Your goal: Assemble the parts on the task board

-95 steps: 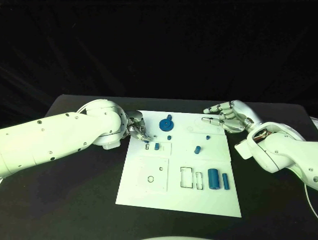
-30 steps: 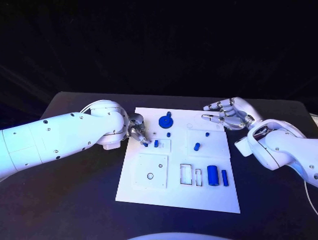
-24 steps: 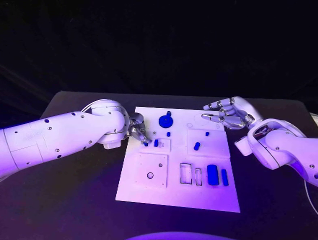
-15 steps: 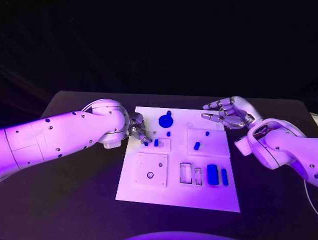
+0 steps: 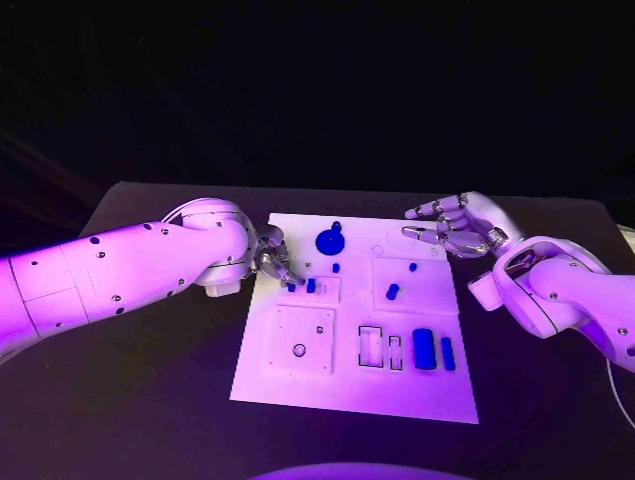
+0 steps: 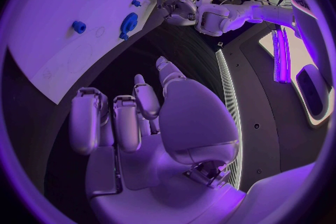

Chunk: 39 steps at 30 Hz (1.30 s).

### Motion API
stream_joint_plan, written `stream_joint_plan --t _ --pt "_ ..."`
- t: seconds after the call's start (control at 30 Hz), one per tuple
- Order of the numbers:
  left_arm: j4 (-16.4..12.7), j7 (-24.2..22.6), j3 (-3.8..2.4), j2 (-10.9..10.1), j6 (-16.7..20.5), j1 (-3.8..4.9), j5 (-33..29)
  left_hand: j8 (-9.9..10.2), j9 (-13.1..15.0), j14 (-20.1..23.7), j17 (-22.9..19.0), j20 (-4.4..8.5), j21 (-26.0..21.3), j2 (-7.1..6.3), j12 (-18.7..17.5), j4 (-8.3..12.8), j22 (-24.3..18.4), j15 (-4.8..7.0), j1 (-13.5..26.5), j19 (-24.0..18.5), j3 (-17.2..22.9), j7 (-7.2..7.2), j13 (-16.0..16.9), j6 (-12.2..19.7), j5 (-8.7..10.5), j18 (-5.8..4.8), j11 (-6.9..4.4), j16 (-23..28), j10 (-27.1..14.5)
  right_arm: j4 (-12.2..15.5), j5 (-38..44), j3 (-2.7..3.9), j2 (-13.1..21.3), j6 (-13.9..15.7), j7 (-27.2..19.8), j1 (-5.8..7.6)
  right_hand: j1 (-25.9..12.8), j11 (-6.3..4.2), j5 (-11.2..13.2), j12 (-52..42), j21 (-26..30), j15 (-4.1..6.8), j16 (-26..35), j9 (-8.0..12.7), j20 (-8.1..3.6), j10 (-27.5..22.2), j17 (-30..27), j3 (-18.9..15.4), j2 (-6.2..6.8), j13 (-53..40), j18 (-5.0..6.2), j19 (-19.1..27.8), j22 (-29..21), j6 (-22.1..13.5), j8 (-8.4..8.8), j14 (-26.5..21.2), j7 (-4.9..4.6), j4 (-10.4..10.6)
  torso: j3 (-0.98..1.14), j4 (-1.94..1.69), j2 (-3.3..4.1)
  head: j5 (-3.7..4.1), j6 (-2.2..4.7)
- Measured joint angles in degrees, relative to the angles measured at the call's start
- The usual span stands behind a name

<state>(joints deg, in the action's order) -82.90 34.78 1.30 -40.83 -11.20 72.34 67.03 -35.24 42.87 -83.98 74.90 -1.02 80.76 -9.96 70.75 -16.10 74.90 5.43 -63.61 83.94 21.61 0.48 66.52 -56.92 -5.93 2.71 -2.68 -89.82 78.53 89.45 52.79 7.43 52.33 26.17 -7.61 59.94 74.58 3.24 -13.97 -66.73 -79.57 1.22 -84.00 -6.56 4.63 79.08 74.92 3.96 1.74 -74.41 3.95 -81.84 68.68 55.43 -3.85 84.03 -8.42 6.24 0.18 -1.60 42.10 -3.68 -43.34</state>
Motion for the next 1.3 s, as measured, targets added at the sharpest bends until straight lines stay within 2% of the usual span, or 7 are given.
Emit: stream_joint_plan --t 0.4,0.67,1.07,1.13,1.17,1.2,1.3 --pt "-0.6 0.0 -0.01 -0.7 0.1 -0.09 0.0 0.0 0.2 0.0 0.0 0.00 0.0 1.28 0.0 -0.6 0.0 0.00 2.0 0.0 -6.0 0.11 0.0 -0.3 0.00 0.00 0.00 0.0 0.0 -0.2 0.0 0.00 -0.1 0.0 0.0 0.00 0.0 0.00 0.0 0.0 0.0 0.00 0.0 0.0 0.00 0.0 0.0 0.0 0.00 0.0 0.00 0.0 0.0 0.0 0.00 0.0 0.00 0.0 -0.08 0.00 -0.02 -0.01 0.05" --pt "-1.2 0.0 -0.10 -1.4 1.5 -0.26 -0.3 0.7 0.5 0.0 0.0 -0.01 -0.3 3.05 -0.3 -0.7 0.0 0.00 4.8 0.0 -11.4 0.12 -0.7 -0.3 0.00 0.00 0.00 0.0 0.0 -0.5 0.0 0.00 -0.4 0.0 0.1 -0.01 0.0 0.00 0.0 0.7 0.3 0.00 0.7 0.0 -0.01 -0.4 0.0 -0.2 0.00 0.4 0.01 0.4 -0.8 0.0 0.00 0.0 0.00 0.2 -0.12 0.03 -0.01 0.19 0.13" --pt "-1.8 -0.9 -0.71 -2.6 7.0 -0.29 -3.7 0.8 0.6 0.0 0.0 -0.01 -1.1 3.79 -1.1 -0.7 0.0 0.00 5.6 0.0 -12.9 0.33 -1.7 -0.1 0.00 0.00 -0.09 0.0 -0.5 -0.8 -0.1 0.00 -0.6 0.0 0.1 -0.10 0.0 0.00 0.0 0.7 0.3 0.00 0.7 0.0 0.00 -0.4 0.0 -0.2 0.00 0.5 0.00 0.4 -1.0 0.0 0.00 0.0 0.00 0.2 -0.03 -0.08 -0.01 0.38 0.11" --pt "-1.9 -1.4 -0.80 -2.9 8.0 -0.27 -4.5 0.8 0.6 0.0 0.0 0.00 -1.6 4.46 -1.7 -0.6 0.0 0.00 5.3 0.0 -13.4 0.65 -2.2 0.2 0.00 0.00 0.01 0.0 -0.9 -0.8 -0.1 0.00 -0.6 0.0 0.1 -0.11 0.0 0.00 0.0 0.7 0.3 0.00 0.7 0.0 0.00 -0.4 0.0 -0.2 0.00 0.5 0.00 0.4 -1.0 0.0 0.00 0.0 0.00 0.2 -0.02 -0.07 0.00 0.40 0.15" --pt "-1.9 -1.7 -0.83 -3.1 8.5 -0.26 -4.9 0.8 0.6 0.0 0.0 0.22 -2.7 4.95 -2.8 -0.6 0.0 0.00 4.9 -0.3 -13.5 0.83 -3.4 0.9 0.00 0.07 0.13 0.0 -1.9 -0.8 -0.1 0.00 -0.6 0.0 0.1 -0.11 0.0 0.00 0.0 0.7 0.3 0.00 0.7 0.0 0.00 -0.4 0.0 -0.2 0.00 0.5 0.00 0.4 -1.0 0.0 0.00 0.0 0.00 0.2 -0.01 -0.07 0.00 0.41 0.16" --pt "-1.9 -2.1 -0.84 -3.2 9.0 -0.26 -5.3 1.2 0.6 0.0 0.0 0.21 -4.2 5.46 -4.4 -0.6 -0.4 0.00 4.3 -1.2 -13.6 1.05 -5.1 1.7 0.00 0.75 0.34 0.0 -3.2 -0.8 -0.1 0.00 -0.6 0.0 0.1 -0.11 0.0 0.01 0.0 0.7 0.3 0.00 0.7 0.0 0.00 -0.4 0.0 -0.2 0.00 0.5 0.00 0.4 -1.0 0.0 0.00 0.0 0.00 0.2 -0.01 -0.07 0.01 0.41 0.18" --pt "-1.9 -4.8 -0.85 -3.4 10.7 -0.26 -6.7 2.4 0.6 0.0 0.0 -0.54 -14.5 5.87 -14.8 -0.3 -9.9 -0.73 0.2 -7.0 -13.5 2.51 -16.3 5.5 -0.45 3.63 1.65 4.4 -12.0 -0.8 -0.1 0.00 -0.5 0.0 0.2 -0.12 0.0 0.01 0.0 0.7 0.3 0.00 0.7 0.0 0.00 -0.4 0.0 -0.2 0.00 0.5 0.01 0.4 -1.0 0.0 0.00 0.0 0.00 0.2 0.02 -0.05 0.02 0.44 0.20"
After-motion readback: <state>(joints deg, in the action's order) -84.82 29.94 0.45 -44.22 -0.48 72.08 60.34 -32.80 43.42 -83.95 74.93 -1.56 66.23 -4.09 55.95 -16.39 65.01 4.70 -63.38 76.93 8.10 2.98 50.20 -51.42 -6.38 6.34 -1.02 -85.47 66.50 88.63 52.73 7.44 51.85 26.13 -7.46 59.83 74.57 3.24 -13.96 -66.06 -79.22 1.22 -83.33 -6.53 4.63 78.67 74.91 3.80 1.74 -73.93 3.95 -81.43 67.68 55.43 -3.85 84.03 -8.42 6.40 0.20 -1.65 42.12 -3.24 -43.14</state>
